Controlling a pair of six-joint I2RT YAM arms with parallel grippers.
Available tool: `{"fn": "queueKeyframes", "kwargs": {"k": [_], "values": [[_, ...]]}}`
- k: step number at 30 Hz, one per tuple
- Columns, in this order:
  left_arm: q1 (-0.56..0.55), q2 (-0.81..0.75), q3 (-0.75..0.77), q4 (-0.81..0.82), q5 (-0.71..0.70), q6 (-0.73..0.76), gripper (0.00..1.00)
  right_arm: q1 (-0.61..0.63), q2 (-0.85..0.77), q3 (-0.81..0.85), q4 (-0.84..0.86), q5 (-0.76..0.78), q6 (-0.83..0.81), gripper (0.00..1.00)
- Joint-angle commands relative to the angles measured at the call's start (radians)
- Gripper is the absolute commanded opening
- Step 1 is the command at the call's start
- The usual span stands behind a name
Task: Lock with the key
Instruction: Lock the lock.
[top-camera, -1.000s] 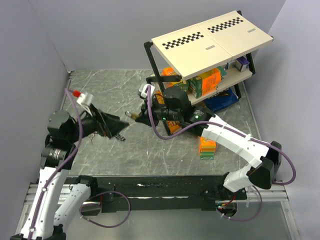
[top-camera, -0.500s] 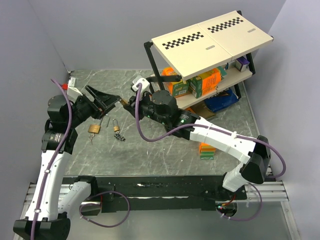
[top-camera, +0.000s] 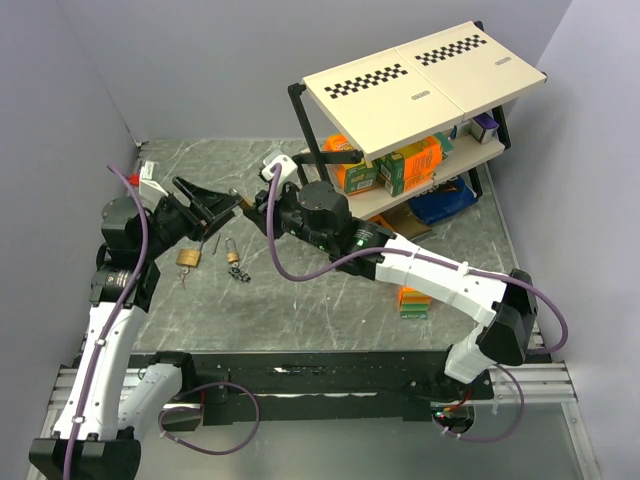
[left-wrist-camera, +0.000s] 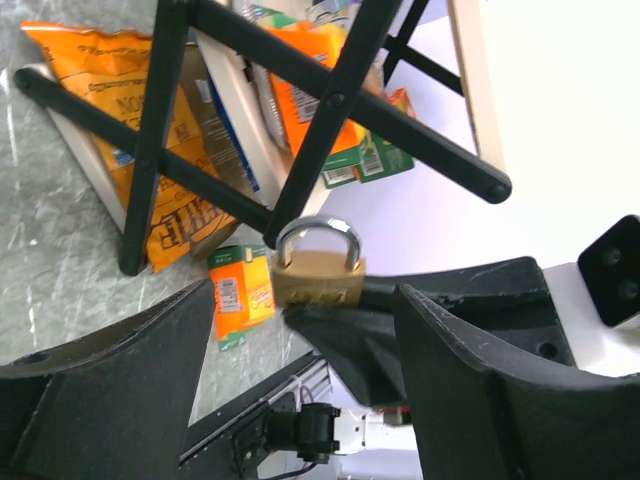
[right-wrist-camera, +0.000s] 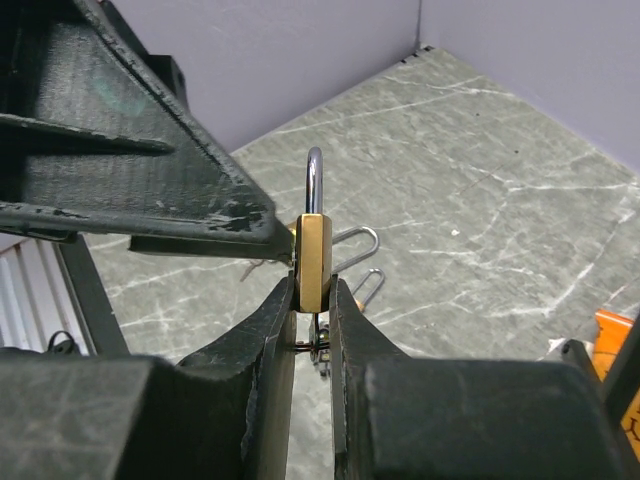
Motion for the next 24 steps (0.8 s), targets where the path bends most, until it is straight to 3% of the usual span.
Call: {"fn": "queueKeyframes", "kwargs": {"k": [1, 15, 21, 24], "values": [[-0.01, -0.007, 0.004, 0.082, 0.009, -0.043, 0.75, 0.019, 0.016, 0.071, 0.083, 0.007, 0.017, 0.0], [-0.038, -0.007, -0.009, 0.103, -0.005, -0.043, 0.62, 0.031, 0.033, 0.083, 0.091, 0.027, 0.011, 0.0], [-0.049, -0.004, -0.011, 0.094, -0.017, -0.031, 0.53, 0.031, 0.036, 0.085, 0.086, 0.015, 0.016, 0.0], [-0.053, -0.002, -0.012, 0.096, -0.02, -0.031, 0.43, 0.031, 0.039, 0.088, 0.085, 0.01, 0.019, 0.0]]}}
